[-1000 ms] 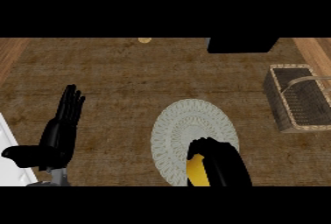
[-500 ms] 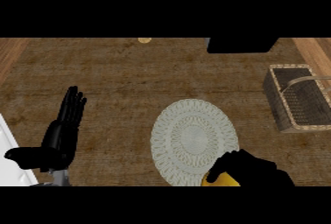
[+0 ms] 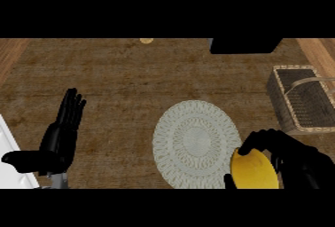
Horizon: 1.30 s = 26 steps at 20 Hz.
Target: Pick the lemon from the placemat and place it in the basket
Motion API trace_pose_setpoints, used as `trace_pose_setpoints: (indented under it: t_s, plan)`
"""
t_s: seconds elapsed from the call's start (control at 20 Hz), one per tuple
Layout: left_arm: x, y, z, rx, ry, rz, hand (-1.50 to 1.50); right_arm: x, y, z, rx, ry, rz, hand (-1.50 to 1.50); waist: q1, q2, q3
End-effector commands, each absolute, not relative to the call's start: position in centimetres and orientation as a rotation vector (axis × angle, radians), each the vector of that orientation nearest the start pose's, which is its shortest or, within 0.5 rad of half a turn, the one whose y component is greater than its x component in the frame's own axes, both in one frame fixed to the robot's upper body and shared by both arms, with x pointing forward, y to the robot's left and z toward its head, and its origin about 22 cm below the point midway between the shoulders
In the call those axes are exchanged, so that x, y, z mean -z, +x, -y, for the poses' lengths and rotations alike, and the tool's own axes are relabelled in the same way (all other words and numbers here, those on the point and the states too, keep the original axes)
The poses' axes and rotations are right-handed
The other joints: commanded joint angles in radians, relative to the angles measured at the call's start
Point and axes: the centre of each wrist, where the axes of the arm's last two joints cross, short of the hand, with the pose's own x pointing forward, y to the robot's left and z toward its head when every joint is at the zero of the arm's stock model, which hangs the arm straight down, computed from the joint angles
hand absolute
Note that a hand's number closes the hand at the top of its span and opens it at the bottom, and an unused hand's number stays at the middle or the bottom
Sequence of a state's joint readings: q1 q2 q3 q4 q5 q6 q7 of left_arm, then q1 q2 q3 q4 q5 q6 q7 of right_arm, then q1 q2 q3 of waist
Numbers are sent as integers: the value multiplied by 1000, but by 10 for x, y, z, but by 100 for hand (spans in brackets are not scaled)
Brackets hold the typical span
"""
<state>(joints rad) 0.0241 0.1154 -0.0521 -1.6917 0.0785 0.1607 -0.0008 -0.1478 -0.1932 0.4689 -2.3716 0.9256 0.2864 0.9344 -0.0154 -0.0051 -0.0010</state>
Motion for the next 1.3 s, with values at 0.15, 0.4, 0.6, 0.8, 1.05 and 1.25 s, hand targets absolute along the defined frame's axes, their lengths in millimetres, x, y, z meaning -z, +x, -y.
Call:
trace_pose_setpoints:
  t_s: [0.15, 0.4, 0.6, 0.8, 1.05, 1.25]
  plan:
    - [-21, 236, -245, -53, 108, 1647, 0, -234, 117, 206, -711, -1011, 1570, 150, -6, 0, 1]
    - [-38, 240, -247, -68, 87, 1658, 0, -227, 156, 232, -606, -993, 1580, 150, 0, 2, 2]
    - [-34, 245, -242, -83, 122, 1679, 0, -232, 164, 256, -592, -998, 1562, 150, -10, 1, 2]
    - [-16, 230, -246, -64, 121, 1682, 0, -233, 188, 299, -572, -1024, 1563, 150, 6, 3, 2]
    - [-50, 245, -233, -54, 91, 1665, 0, -237, 198, 335, -588, -1018, 1491, 150, 13, 4, 1]
    - [-32, 249, -233, -57, 74, 1672, 0, -203, 221, 375, -639, -1039, 1467, 150, 17, 7, 2]
